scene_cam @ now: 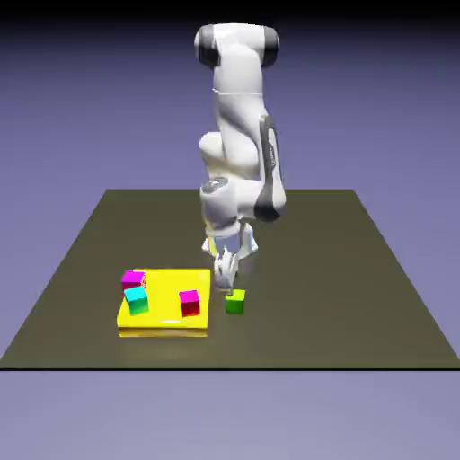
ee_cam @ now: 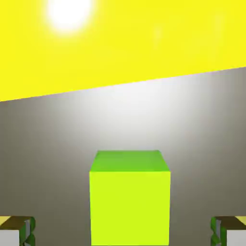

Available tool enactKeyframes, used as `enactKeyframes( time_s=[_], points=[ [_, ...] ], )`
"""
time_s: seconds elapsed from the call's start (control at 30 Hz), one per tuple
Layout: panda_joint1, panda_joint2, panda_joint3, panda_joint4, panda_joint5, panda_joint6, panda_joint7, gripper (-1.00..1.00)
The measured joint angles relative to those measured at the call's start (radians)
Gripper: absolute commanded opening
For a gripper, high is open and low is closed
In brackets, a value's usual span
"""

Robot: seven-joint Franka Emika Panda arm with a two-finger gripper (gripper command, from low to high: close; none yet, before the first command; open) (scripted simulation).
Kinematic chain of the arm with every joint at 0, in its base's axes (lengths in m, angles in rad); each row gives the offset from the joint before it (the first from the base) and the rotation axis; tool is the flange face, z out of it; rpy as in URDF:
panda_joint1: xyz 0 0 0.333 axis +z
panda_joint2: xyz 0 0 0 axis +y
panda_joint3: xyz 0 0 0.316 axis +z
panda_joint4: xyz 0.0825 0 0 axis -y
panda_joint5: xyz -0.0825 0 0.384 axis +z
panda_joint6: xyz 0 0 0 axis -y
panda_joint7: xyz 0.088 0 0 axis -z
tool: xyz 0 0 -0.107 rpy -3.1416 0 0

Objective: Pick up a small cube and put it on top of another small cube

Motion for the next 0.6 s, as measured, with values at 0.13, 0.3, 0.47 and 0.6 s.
enactKeyframes(
  time_s=[0.13, 0.3, 0.47, 0.6],
  points=[
    [0.111, 0.105, -0.145, 0.004, -0.147, 0.095, 0.096, 0.00],
    [0.246, 0.236, -0.326, 0.009, -0.332, 0.213, 0.216, 0.00],
    [0.268, 0.258, -0.357, 0.009, -0.363, 0.234, 0.236, -1.00],
    [0.161, 0.153, -0.212, 0.006, -0.216, 0.140, 0.141, -1.00]
  ],
)
